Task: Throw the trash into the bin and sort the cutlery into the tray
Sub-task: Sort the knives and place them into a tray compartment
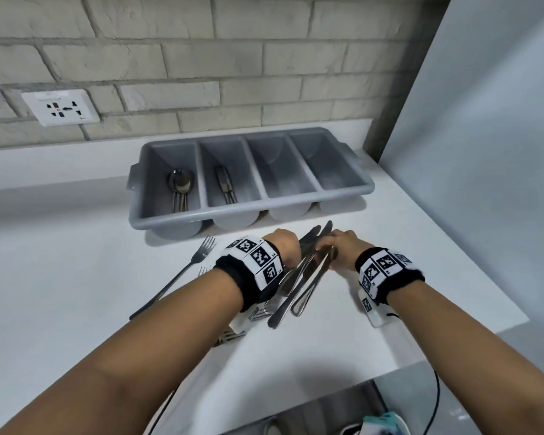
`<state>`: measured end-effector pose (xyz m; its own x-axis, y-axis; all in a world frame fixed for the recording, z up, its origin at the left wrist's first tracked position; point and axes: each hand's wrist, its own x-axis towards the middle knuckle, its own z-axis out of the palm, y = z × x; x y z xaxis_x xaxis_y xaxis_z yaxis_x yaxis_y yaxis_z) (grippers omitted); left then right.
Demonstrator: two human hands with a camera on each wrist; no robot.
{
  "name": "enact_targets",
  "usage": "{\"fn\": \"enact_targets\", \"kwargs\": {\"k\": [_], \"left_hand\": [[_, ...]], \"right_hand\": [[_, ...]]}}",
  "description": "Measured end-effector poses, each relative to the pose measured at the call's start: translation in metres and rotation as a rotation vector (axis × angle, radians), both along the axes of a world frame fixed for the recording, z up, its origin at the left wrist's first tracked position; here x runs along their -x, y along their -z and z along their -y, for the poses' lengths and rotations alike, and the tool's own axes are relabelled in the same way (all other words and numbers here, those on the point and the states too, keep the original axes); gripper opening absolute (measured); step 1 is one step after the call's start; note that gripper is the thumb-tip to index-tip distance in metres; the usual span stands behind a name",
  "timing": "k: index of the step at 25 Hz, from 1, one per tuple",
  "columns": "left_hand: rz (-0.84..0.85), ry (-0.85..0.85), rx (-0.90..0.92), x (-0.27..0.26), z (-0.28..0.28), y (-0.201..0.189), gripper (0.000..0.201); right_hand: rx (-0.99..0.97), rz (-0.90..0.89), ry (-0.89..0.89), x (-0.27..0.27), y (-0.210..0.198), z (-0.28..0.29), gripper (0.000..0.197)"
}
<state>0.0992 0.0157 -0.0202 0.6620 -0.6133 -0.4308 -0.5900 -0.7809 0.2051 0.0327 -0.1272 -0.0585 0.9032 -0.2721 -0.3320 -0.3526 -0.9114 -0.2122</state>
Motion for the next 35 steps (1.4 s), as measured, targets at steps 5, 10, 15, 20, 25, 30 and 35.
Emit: {"fn": "enact_targets", "kwargs": {"k": [5,10,15,20,25,30,35], "left_hand": [[0.07,0.138,-0.108,0.003,0.015,-0.001,0.014],[0.01,0.134,-0.121,0.006,0.028,-0.004,0.025],[0.087,0.079,-0.16,0.017,0.038,-0.007,0.018],[0.141,0.259,-0.199,0.015,0.027,-0.01,0.104],[0.143,0.073,-0.24,0.011,0.043,-0.012,0.048],[-0.018,0.063,-0.012,0.01,0.053,-0.012,0.031],[-0.187,-0.036,0.233,0.013,0.055,-0.026,0.038]], "right_hand": [[0.018,-0.035,-0.019,0.003,-0.001,0.008,0.037],[0.027,-0.008,-0.037,0.008,0.001,0.015,0.038],[0.106,-0.079,-0.091,0.006,0.003,0.023,0.024],[0.112,-0.141,-0.091,0.003,0.003,0.036,0.01],[0.047,-0.101,-0.084,0.01,0.0,0.053,0.02],[0.198,0.054,-0.189,0.008,-0.029,0.061,0.025],[0.407,0.193,-0.223,0.004,-0.065,0.049,0.027]]}}
